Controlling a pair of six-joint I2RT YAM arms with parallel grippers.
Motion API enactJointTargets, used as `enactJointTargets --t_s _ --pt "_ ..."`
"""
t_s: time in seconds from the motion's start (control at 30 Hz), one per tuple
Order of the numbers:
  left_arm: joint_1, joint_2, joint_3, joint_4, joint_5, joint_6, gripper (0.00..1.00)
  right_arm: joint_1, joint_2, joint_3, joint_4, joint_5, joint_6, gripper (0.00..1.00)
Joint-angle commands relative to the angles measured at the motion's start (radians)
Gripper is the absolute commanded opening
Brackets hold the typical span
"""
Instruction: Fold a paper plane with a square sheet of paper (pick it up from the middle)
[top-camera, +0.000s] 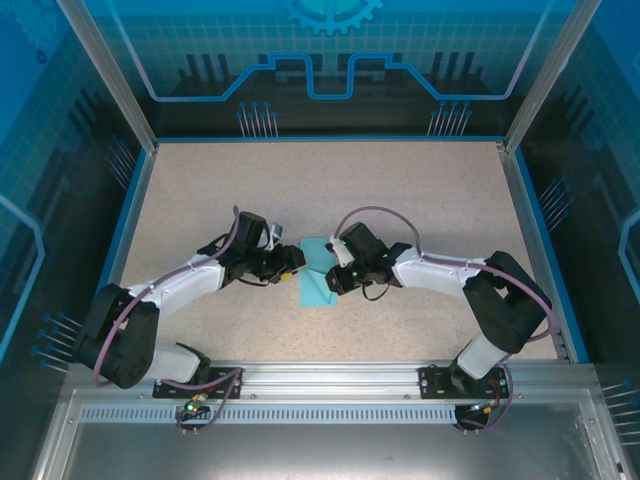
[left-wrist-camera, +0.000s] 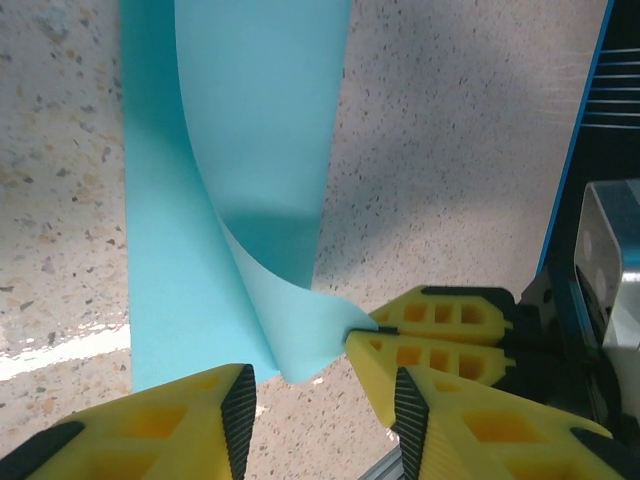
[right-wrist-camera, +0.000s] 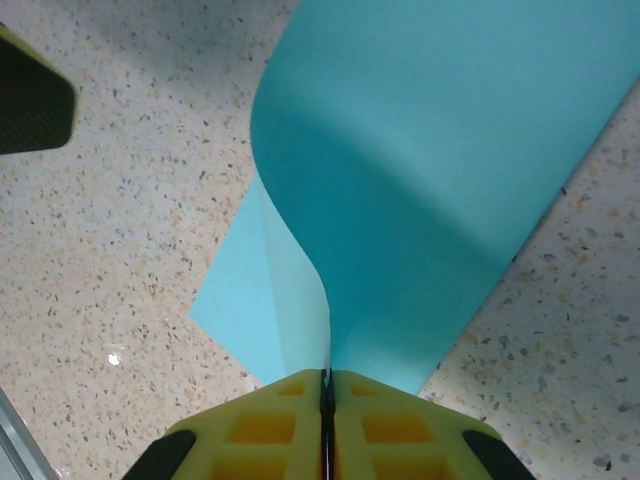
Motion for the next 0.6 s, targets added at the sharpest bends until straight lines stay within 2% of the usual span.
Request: enactJointTargets --t_s 0.0,0.57 --pt "-0.019 0.009 -0.016 0.016 -0.018 -0.006 0.43 -0.015 0.034 0.052 -0.063 0.01 -0.046 0.1" --pt "-0.072 0.095 -0.007 0.092 -0.036 -0.038 0.4 -0.036 0.152 0.186 -0.178 0.046 -0.158 0.11"
